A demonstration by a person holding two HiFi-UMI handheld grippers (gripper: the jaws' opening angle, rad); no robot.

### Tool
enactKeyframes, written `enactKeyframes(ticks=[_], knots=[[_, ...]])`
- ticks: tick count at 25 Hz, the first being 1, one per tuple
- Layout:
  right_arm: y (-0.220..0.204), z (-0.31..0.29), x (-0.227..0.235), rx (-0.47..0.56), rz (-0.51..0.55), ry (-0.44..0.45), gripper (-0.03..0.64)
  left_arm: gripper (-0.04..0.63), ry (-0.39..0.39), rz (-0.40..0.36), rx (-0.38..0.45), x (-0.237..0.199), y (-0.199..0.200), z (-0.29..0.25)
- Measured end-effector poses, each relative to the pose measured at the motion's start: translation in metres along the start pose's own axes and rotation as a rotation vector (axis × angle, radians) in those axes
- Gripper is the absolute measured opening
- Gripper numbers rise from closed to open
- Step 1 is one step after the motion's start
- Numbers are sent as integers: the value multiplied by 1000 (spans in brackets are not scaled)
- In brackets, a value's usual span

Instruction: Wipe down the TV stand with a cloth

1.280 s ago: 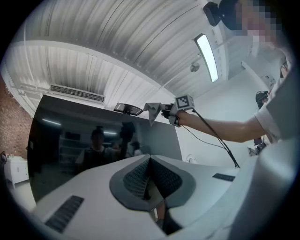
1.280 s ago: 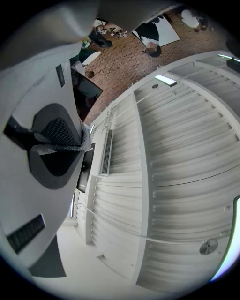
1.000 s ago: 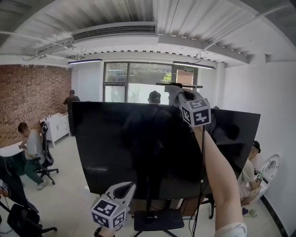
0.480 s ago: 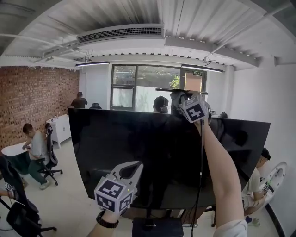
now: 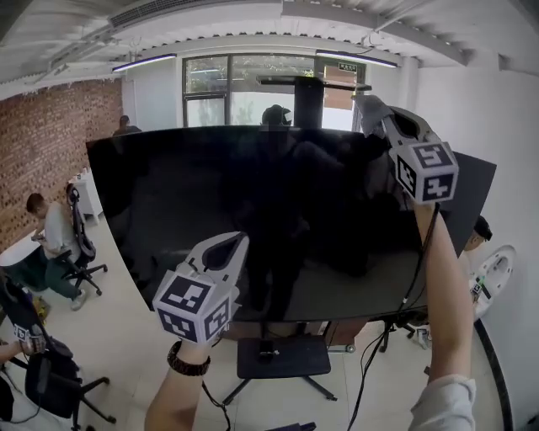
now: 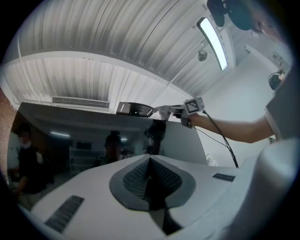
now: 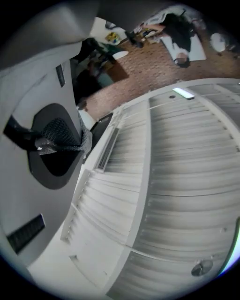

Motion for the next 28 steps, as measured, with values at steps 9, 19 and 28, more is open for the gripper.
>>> enactKeyframes(ticks=[9,19,28], knots=[[-204,283,-346,-96,-375,147,5,23,66,146,-161,7,-217,98],[-509,342,-626,-219,-564,158,5,23,37,217,-234,68,-592,209],[-669,323,-713,-306,-568,199,5,23,29,189,-168,111,-752,261]])
Point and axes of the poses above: the fingertips, and each gripper's own axes: z backward along the fingers, x to its right, y out of its top, the point moved 10 cm from there along z, backward along the fingers, and after that the axes turned 9 degrees about x, right-handed, at the moved point
